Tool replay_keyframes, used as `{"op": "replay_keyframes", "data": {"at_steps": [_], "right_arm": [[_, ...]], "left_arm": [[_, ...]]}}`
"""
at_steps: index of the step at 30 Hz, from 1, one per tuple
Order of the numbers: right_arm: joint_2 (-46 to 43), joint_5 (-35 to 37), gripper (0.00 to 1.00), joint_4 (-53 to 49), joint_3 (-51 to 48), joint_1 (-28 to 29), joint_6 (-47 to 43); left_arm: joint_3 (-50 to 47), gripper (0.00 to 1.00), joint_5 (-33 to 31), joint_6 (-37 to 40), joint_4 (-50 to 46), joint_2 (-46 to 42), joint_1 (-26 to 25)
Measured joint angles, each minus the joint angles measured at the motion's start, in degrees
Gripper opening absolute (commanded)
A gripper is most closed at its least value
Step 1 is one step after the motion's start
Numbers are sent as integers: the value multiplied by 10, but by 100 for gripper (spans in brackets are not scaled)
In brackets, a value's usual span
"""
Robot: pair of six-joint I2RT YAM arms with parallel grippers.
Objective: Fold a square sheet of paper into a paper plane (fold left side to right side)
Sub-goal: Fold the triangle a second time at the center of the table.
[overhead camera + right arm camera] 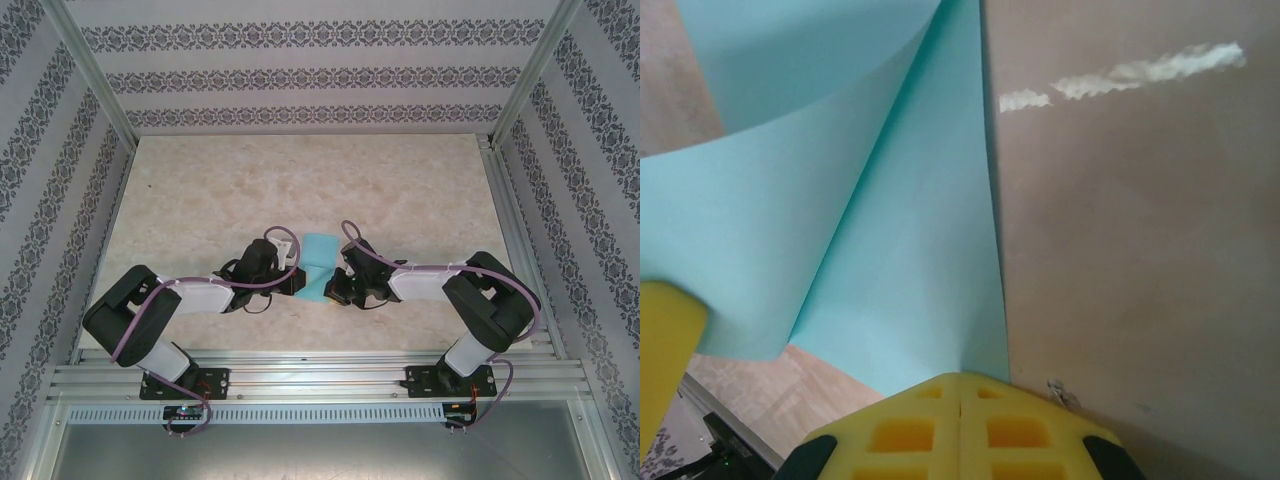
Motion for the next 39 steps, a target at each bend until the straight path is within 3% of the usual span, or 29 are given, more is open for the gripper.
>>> {"op": "replay_keyframes", "data": {"at_steps": [39], "right_arm": [[20, -1, 4, -56, 41, 4, -35]], "left_arm": [[10, 1, 9, 3, -3, 35, 32]]}}
